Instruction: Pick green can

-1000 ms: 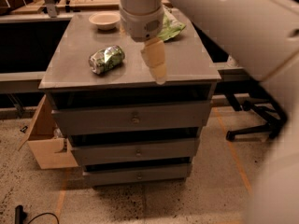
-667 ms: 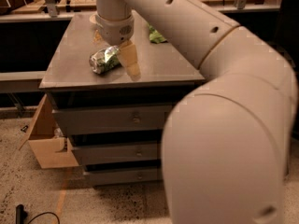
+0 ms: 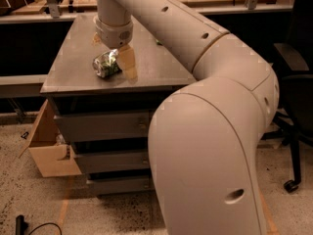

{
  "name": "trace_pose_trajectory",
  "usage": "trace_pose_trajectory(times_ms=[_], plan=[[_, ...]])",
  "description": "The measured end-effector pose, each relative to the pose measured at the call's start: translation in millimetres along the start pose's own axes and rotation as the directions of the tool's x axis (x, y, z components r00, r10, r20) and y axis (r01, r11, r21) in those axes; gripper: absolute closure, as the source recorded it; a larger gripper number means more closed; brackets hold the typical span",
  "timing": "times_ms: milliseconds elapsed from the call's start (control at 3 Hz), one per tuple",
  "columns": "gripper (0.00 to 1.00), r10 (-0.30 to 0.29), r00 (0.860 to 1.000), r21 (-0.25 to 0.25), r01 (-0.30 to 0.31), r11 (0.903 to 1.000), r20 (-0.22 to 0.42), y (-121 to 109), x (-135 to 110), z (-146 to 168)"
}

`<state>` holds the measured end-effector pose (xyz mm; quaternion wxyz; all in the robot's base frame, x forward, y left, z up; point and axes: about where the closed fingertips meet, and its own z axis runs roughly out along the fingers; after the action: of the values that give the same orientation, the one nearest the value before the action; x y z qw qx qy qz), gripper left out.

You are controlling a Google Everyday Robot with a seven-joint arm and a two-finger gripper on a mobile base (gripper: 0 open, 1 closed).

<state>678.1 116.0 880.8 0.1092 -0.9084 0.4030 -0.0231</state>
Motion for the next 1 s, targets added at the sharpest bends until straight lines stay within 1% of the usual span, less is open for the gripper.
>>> trace_pose_trajectory(times_ms=[333, 667, 1000], plan=[[0.00, -0.019, 0.999, 0.003, 0.019, 0.9998, -0.026, -14, 9, 10], [0.01, -0.049, 0.998, -0.032, 0.048, 0.9983, -0.040, -37, 41, 39], [0.23, -0.071, 0.997, -0.011, 0.072, 0.9974, 0.018, -50, 63, 74]])
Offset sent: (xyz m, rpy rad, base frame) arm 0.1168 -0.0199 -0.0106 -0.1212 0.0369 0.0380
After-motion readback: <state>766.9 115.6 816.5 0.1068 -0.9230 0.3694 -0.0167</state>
